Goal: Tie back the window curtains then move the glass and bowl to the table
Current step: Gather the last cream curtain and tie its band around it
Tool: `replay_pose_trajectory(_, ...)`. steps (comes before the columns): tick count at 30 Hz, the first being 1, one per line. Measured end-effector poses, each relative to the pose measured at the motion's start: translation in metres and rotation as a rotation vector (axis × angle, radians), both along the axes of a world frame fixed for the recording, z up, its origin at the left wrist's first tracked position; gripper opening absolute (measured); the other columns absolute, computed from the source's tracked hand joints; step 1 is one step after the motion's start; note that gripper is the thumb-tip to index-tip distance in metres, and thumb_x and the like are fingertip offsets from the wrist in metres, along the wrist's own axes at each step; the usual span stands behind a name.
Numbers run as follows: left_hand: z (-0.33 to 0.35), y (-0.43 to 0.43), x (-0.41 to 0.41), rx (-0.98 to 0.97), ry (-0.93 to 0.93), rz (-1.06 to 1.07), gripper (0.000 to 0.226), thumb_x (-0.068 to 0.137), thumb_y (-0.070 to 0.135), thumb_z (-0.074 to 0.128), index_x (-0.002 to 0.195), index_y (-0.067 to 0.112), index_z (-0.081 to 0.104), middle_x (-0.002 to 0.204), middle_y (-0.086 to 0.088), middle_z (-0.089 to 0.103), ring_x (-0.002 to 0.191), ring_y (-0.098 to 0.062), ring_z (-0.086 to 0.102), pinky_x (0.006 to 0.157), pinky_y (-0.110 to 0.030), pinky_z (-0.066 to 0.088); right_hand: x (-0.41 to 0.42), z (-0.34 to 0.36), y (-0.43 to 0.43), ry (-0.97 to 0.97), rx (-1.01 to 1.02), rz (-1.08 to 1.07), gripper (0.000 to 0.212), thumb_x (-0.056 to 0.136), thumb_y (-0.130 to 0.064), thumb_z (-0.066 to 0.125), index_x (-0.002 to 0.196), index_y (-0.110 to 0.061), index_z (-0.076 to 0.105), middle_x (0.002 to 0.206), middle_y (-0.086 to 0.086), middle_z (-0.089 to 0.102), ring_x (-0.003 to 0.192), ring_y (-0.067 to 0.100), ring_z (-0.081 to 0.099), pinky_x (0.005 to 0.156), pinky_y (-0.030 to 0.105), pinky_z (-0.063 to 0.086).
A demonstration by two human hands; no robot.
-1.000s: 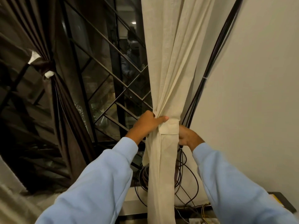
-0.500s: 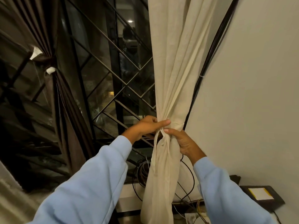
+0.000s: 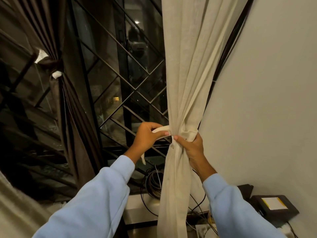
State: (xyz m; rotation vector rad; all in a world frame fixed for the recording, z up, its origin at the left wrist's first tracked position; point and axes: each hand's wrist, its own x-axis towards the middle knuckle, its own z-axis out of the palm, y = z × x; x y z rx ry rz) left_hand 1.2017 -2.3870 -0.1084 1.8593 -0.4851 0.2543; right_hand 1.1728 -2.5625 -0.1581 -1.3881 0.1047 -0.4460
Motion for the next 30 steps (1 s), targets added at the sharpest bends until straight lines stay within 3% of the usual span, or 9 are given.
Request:
replay_pose_trajectory(4,-0.013,0.012,0.006,0.019,-0.055,0.127,0.017,0.074,0.022,0.081,0.088,0.014,0.077,0.077,0.003,0.072,0.071,-0.012,0.067,0.065,-0.031,0.056,-0.001,-0.001,0.000,-0.092,-0.061,-0.136,0.061,0.075,-0.013,0.084,0.127,-0.019,0.053,0.106,-0.011,0.068,0.091,0.003,0.068,0.081,0.021,0.056)
replay_pose_trajectory(9,-0.011,0.020,-0.005,0.094,-0.144,0.192,0.016,0.075,0.027,0.079,0.088,0.017,0.077,0.074,0.005,0.071,0.066,-0.011,0.066,0.061,-0.036,0.056,0.002,-0.005,0.001,-0.132,-0.117,-0.166,0.055,0.073,-0.016,0.086,0.120,-0.011,0.058,0.101,-0.008,0.071,0.087,0.006,0.070,0.077,0.022,0.056)
replay_pose_trajectory(12,-0.006,0.007,-0.028,0.283,-0.230,0.145,0.018,0.081,0.037,0.071,0.086,0.020,0.076,0.069,0.004,0.069,0.061,-0.011,0.062,0.055,-0.033,0.052,0.004,-0.007,0.009,-0.172,-0.163,-0.232,0.053,0.070,-0.020,0.089,0.113,-0.011,0.059,0.104,-0.002,0.068,0.090,0.007,0.068,0.078,0.020,0.056)
replay_pose_trajectory(16,-0.010,-0.019,-0.054,0.521,-0.365,0.143,0.029,0.090,0.039,0.053,0.082,0.017,0.071,0.072,0.000,0.068,0.063,-0.016,0.061,0.060,-0.034,0.051,0.003,-0.012,0.022,-0.268,-0.249,-0.452,0.049,0.070,-0.016,0.088,0.097,-0.015,0.048,0.097,-0.001,0.053,0.084,0.003,0.053,0.076,0.012,0.044)
replay_pose_trajectory(21,-0.005,-0.039,-0.058,0.470,-0.357,0.171,0.029,0.095,0.027,0.052,0.072,0.011,0.059,0.070,-0.004,0.063,0.059,-0.014,0.053,0.054,-0.020,0.039,-0.004,-0.024,0.030,-0.494,-0.598,-0.470,0.030,0.083,-0.024,0.068,0.106,-0.014,0.052,0.113,0.009,0.047,0.106,0.017,0.050,0.092,0.022,0.045)
replay_pose_trajectory(24,-0.003,-0.049,-0.060,0.482,-0.360,0.106,0.030,0.097,0.031,0.051,0.087,0.011,0.070,0.080,-0.005,0.069,0.068,-0.015,0.062,0.069,-0.027,0.052,-0.010,-0.021,0.031,-0.475,-0.485,-0.384,0.021,0.093,-0.020,0.063,0.109,-0.032,0.056,0.116,0.002,0.051,0.110,0.017,0.053,0.096,0.030,0.048)
replay_pose_trajectory(27,0.015,-0.048,-0.046,0.318,-0.271,0.191,0.041,0.089,0.056,0.054,0.073,0.019,0.066,0.065,0.005,0.062,0.059,-0.007,0.057,0.058,-0.019,0.045,-0.012,-0.017,0.025,-0.464,-0.490,-0.344,0.017,0.094,-0.012,0.062,0.107,-0.023,0.061,0.110,-0.001,0.056,0.104,0.014,0.056,0.088,0.026,0.048)
replay_pose_trajectory(29,0.029,-0.046,-0.023,0.095,-0.121,0.201,0.043,0.077,0.058,0.067,0.090,0.018,0.060,0.079,0.007,0.061,0.070,-0.007,0.057,0.061,-0.019,0.044,-0.011,-0.015,0.021,-0.443,-0.510,-0.348,0.016,0.092,-0.006,0.065,0.106,-0.014,0.063,0.107,-0.001,0.059,0.101,0.013,0.058,0.085,0.022,0.046)
replay_pose_trajectory(30,0.036,-0.046,-0.012,0.062,-0.048,0.168,0.057,0.070,0.056,0.074,0.107,0.018,0.055,0.094,0.006,0.060,0.083,-0.008,0.058,0.069,-0.021,0.047,-0.012,-0.012,0.021,-0.418,-0.469,-0.337,0.017,0.092,-0.004,0.064,0.104,-0.015,0.064,0.105,-0.003,0.060,0.100,0.012,0.058,0.085,0.020,0.046)
